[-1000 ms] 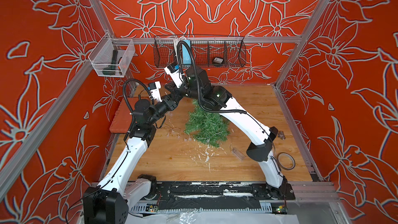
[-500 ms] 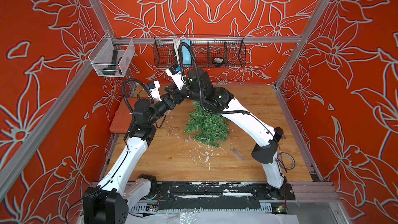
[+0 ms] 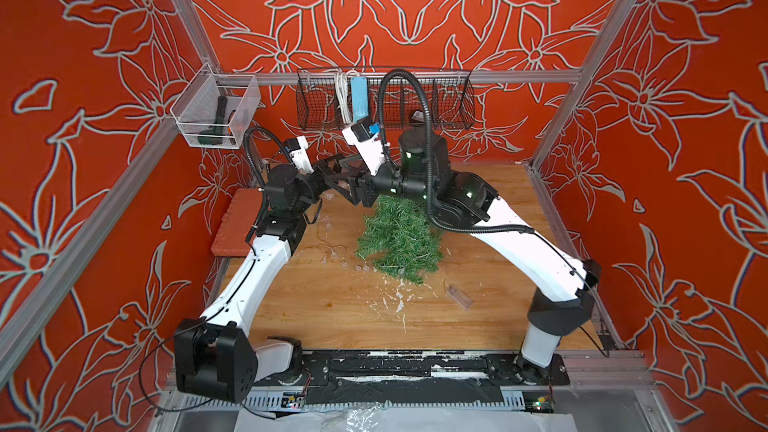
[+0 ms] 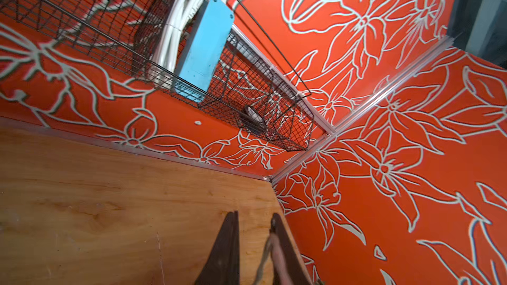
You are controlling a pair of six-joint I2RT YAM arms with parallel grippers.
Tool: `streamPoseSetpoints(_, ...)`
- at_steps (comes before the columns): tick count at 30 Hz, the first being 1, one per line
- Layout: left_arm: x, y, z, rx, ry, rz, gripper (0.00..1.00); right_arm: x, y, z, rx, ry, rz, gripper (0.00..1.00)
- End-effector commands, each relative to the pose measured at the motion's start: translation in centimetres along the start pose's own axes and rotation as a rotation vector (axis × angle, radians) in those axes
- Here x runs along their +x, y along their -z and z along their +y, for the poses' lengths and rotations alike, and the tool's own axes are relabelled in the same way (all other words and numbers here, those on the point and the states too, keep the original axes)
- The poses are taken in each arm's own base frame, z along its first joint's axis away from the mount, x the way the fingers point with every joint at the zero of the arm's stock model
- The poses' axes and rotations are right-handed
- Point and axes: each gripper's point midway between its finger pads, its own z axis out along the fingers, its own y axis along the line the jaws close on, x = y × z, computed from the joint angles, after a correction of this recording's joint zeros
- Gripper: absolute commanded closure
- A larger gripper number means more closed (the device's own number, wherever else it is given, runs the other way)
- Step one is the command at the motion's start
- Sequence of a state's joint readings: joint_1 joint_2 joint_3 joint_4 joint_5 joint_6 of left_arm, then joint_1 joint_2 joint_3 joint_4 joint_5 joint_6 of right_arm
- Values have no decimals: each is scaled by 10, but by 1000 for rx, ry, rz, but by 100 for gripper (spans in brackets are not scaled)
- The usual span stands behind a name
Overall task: Remove string lights from the small christmas tree
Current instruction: Remove the light string from the Christmas tree.
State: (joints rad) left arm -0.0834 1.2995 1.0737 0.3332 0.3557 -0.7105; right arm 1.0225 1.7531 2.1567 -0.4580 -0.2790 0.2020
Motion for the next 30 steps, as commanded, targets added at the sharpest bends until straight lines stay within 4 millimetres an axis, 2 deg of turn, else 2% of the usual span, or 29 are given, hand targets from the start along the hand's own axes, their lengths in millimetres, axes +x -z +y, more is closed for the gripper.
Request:
streamPoseSetpoints(1,-19,-10,6,-20,-22,-42,100,-4,15,12,-36,-6,-32,39)
streamPoseSetpoints(6,-45,-28,33,-79,-10,-88,100,9,37,26,-61,-16,-22,41)
streamPoseSetpoints(11,-71,-41,75,-177,22,-131,100,31,62,18,18,-7,-6,43)
streamPoseSetpoints(16,-94,-32,114,-264,40,-181,100,36,89,15,61,12,-16,44)
streamPoseSetpoints(20,-108,-30,129,-313,26,-197,100,38,96,14,75,17,-11,45)
streamPoseSetpoints(24,-124,-27,153,-402,22,-203,100,34,106,13,92,29,-28,45)
streamPoseSetpoints(30,-143,2,158,-461,18,-273,100,33,117,6,143,50,-28,44)
